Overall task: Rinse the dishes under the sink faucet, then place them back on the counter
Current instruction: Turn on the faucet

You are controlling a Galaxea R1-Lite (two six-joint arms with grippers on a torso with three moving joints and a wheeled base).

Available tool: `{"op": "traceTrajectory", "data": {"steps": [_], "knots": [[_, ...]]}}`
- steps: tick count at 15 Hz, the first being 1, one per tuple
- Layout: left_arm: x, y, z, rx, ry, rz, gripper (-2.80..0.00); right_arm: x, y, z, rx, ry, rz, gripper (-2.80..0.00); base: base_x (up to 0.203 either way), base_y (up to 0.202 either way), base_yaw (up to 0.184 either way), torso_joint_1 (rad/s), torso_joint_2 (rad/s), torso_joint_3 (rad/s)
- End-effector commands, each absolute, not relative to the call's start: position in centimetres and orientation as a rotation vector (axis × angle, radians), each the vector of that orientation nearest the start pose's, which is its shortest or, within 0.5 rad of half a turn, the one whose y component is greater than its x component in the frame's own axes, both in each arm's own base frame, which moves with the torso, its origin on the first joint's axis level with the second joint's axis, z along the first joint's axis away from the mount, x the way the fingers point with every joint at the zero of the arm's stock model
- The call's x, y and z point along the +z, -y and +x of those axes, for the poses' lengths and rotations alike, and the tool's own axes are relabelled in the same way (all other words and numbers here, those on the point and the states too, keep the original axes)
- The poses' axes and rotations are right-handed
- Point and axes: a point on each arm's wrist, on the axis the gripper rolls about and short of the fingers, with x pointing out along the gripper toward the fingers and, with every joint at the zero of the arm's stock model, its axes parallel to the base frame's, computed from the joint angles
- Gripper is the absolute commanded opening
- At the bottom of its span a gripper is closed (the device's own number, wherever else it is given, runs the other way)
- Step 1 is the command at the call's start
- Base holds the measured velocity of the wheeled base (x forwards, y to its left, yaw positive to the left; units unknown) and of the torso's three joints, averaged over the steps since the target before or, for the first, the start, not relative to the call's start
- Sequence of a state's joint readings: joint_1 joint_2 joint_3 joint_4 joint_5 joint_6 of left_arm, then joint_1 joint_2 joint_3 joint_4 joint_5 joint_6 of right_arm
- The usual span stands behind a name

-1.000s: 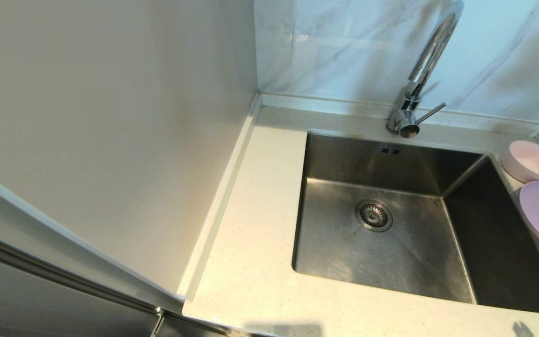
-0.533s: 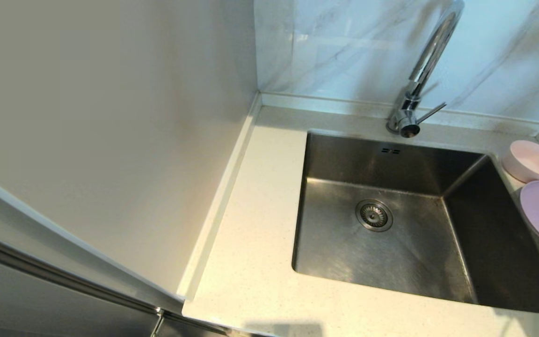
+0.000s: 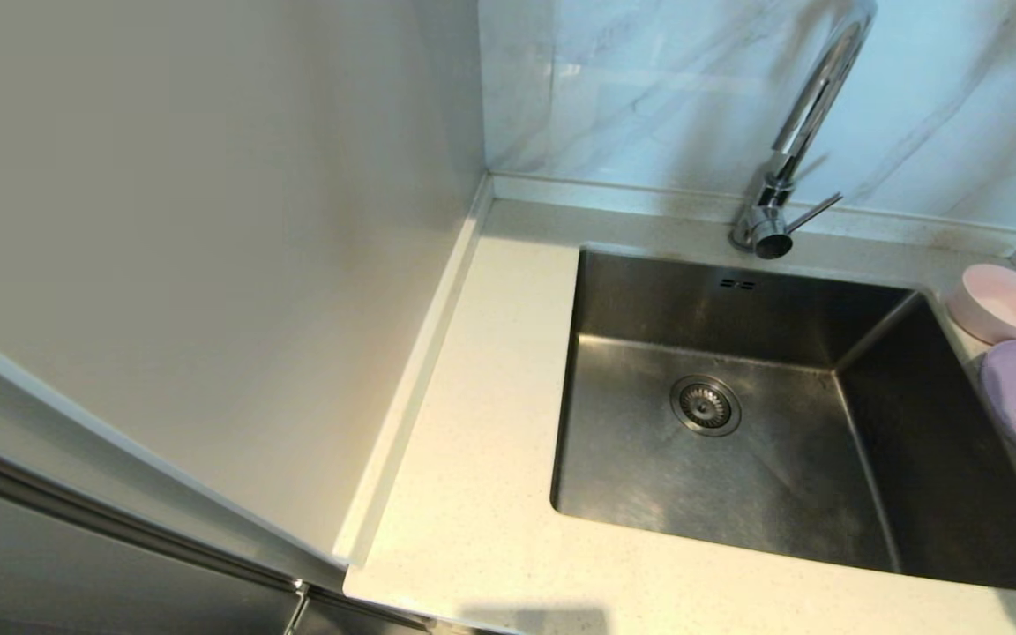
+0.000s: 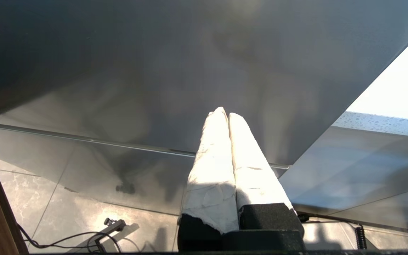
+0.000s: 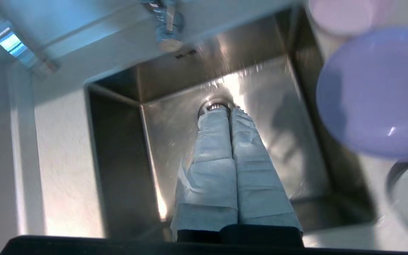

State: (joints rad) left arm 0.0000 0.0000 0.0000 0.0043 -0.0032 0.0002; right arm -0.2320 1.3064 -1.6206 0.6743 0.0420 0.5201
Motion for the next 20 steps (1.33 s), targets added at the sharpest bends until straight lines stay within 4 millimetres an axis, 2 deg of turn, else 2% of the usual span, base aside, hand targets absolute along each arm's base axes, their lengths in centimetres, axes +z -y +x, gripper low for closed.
{"op": "traceTrajectory", "data": {"steps": [1, 4, 6, 9, 12, 14, 17, 20], "knots": [[7.5, 0.0, -2.3, -0.005, -0.005, 0.000, -2.80, 35.2, 7.2, 23.3, -0.357, -0.479, 0.708, -2.80, 0.000, 0.000, 0.000, 0.000, 0.00, 0.000], [7.5, 0.0, -2.3, -0.003, -0.005, 0.000, -2.80, 32.5, 10.8, 27.8, -0.313, -0.564, 0.836, -2.80, 0.000, 0.000, 0.000, 0.000, 0.00, 0.000], [7.5, 0.0, -2.3, -0.004, -0.005, 0.000, -2.80, 32.9, 11.7, 29.6, -0.241, -0.415, 0.771, -2.80, 0.000, 0.000, 0.000, 0.000, 0.00, 0.000], [7.5, 0.0, -2.3, -0.003, -0.005, 0.000, -2.80, 33.3, 11.4, 32.8, -0.114, -0.254, 0.551, -2.80, 0.000, 0.000, 0.000, 0.000, 0.00, 0.000], [7.5, 0.0, -2.3, -0.003, -0.005, 0.000, -2.80, 34.4, 11.0, 35.5, -0.044, -0.121, 0.462, -2.80, 0.000, 0.000, 0.000, 0.000, 0.00, 0.000], [7.5, 0.0, -2.3, -0.004, -0.005, 0.000, -2.80, 34.3, 10.9, 37.2, -0.019, -0.065, 0.423, -2.80, 0.000, 0.000, 0.000, 0.000, 0.00, 0.000], [7.5, 0.0, -2.3, -0.005, -0.005, 0.000, -2.80, 33.7, 10.5, 38.9, -0.026, -0.047, 0.410, -2.80, 0.000, 0.000, 0.000, 0.000, 0.00, 0.000], [7.5, 0.0, -2.3, -0.004, -0.005, 0.000, -2.80, 33.1, 9.5, 39.5, -0.004, -0.074, 0.417, -2.80, 0.000, 0.000, 0.000, 0.000, 0.00, 0.000]]}}
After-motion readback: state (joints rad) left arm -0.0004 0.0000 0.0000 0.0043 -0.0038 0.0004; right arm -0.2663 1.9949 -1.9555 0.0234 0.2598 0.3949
